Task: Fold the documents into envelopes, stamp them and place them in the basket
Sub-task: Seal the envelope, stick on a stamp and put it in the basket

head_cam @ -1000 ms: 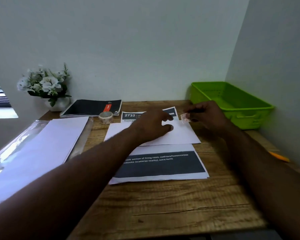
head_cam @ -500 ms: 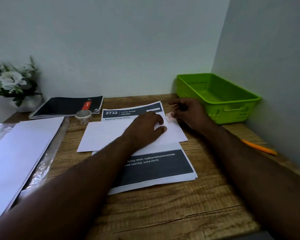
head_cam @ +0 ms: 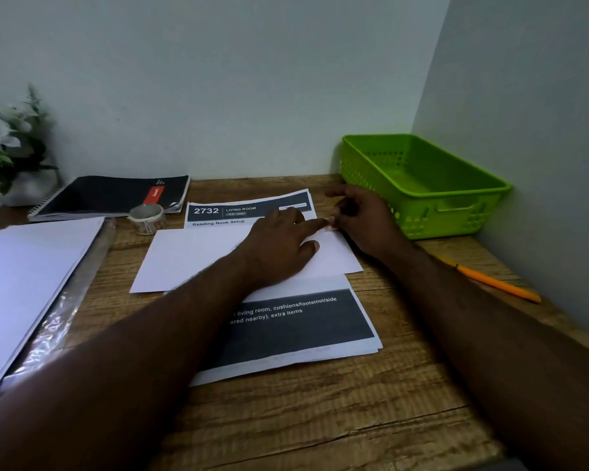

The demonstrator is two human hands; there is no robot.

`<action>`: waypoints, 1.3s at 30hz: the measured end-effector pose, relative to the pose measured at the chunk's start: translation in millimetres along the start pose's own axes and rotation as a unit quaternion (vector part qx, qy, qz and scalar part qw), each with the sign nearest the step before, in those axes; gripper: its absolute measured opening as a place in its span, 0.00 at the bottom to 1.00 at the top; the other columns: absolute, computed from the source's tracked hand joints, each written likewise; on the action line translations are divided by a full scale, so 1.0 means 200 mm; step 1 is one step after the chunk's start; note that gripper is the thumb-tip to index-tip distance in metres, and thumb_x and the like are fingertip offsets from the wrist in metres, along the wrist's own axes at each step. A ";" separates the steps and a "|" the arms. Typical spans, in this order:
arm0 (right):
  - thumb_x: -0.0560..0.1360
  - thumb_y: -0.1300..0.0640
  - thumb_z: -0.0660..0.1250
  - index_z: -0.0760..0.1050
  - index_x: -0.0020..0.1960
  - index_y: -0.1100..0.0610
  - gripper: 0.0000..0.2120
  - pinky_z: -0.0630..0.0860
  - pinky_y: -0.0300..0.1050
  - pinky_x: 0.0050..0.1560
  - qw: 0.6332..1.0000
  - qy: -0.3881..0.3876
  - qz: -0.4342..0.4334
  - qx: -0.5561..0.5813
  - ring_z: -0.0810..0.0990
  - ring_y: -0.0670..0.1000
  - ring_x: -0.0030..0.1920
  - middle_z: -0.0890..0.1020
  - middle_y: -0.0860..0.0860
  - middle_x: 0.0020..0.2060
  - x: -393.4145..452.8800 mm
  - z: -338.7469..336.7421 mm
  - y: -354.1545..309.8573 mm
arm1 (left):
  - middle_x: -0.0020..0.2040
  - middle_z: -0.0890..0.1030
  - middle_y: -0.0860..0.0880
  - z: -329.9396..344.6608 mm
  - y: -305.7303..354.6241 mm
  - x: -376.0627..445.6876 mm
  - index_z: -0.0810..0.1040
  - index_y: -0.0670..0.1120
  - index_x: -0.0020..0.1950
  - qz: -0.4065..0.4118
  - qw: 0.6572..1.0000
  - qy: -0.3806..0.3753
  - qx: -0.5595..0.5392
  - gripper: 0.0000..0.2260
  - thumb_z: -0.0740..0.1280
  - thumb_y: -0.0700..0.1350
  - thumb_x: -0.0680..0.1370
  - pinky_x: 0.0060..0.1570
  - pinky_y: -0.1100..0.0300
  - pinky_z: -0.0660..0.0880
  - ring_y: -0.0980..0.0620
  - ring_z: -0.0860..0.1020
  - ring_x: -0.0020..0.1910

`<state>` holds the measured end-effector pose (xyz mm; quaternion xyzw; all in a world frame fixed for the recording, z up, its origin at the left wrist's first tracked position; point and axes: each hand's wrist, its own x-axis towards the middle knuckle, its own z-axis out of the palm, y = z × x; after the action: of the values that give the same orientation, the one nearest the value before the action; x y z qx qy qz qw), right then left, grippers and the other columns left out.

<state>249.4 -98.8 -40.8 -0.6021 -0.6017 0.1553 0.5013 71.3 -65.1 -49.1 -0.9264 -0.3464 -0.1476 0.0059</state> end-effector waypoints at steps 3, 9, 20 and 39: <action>0.68 0.72 0.70 0.75 0.56 0.49 0.23 0.78 0.41 0.43 1.000 0.004 0.004 0.011 0.79 0.47 0.37 0.79 0.49 0.35 0.00 0.00 0.01 | 0.64 0.71 0.48 0.00 0.00 0.00 0.61 0.59 0.75 -0.002 1.000 -0.005 0.002 0.24 0.49 0.58 0.78 0.65 0.51 0.64 0.44 0.67 0.64; 0.68 0.73 0.69 0.74 0.55 0.47 0.25 0.75 0.36 0.39 1.000 0.024 -0.002 0.019 0.76 0.43 0.35 0.78 0.48 0.35 0.00 0.00 0.00 | 0.67 0.69 0.47 0.00 -0.01 0.01 0.58 0.55 0.76 -0.008 1.000 -0.013 -0.014 0.23 0.53 0.56 0.81 0.67 0.52 0.62 0.45 0.65 0.67; 0.69 0.73 0.69 0.70 0.55 0.48 0.25 0.75 0.38 0.35 1.000 0.025 0.001 0.015 0.76 0.42 0.33 0.78 0.48 0.34 -0.01 -0.01 -0.01 | 0.67 0.69 0.47 0.00 -0.01 0.01 0.57 0.57 0.77 -0.012 1.000 -0.016 -0.018 0.23 0.54 0.55 0.81 0.67 0.51 0.61 0.45 0.64 0.67; 0.66 0.71 0.71 0.68 0.48 0.39 0.29 0.77 0.50 0.38 0.999 0.038 0.004 -0.029 0.78 0.49 0.35 0.80 0.53 0.35 0.01 0.00 0.03 | 0.65 0.69 0.47 -0.01 0.01 0.00 0.60 0.58 0.75 -0.006 1.000 -0.018 0.000 0.21 0.53 0.53 0.82 0.65 0.51 0.63 0.45 0.65 0.64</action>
<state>253.0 -95.9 -44.3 -0.6242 -0.5839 0.1164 0.5058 72.6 -67.1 -45.8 -0.9269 -0.3518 -0.1309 -0.0016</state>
